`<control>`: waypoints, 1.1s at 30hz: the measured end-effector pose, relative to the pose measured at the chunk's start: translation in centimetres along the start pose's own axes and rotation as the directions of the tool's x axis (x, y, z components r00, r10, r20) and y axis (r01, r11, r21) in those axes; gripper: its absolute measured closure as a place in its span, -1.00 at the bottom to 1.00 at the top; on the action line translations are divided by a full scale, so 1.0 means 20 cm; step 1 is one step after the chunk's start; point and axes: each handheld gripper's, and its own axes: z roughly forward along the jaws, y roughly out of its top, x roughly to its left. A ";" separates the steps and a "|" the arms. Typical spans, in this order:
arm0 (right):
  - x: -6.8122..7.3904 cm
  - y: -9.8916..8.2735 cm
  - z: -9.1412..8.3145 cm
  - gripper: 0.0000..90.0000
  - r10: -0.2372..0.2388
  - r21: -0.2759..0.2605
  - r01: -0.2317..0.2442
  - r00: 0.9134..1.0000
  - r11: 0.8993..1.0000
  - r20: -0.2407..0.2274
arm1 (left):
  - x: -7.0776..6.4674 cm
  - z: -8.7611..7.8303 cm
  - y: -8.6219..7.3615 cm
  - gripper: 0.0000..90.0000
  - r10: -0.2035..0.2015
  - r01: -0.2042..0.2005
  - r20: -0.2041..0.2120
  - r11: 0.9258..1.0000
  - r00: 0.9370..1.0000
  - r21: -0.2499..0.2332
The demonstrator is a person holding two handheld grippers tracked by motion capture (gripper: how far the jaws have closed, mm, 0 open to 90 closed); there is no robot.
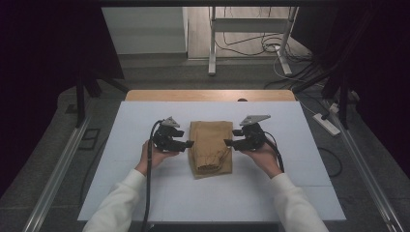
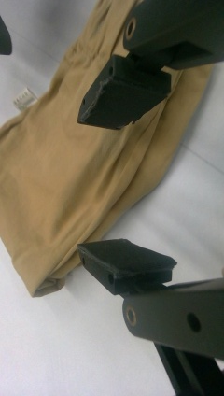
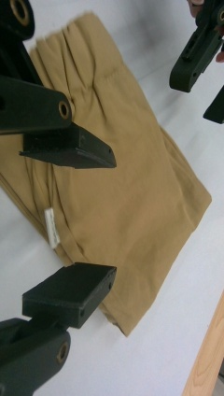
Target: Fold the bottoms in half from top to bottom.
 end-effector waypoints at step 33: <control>0.17 -0.18 -0.15 -0.09 -0.054 0.050 0.053 0.999 0.997 0.003 | -0.12 -0.22 -0.29 -0.27 -0.014 0.014 -0.021 1.000 1.000 -0.001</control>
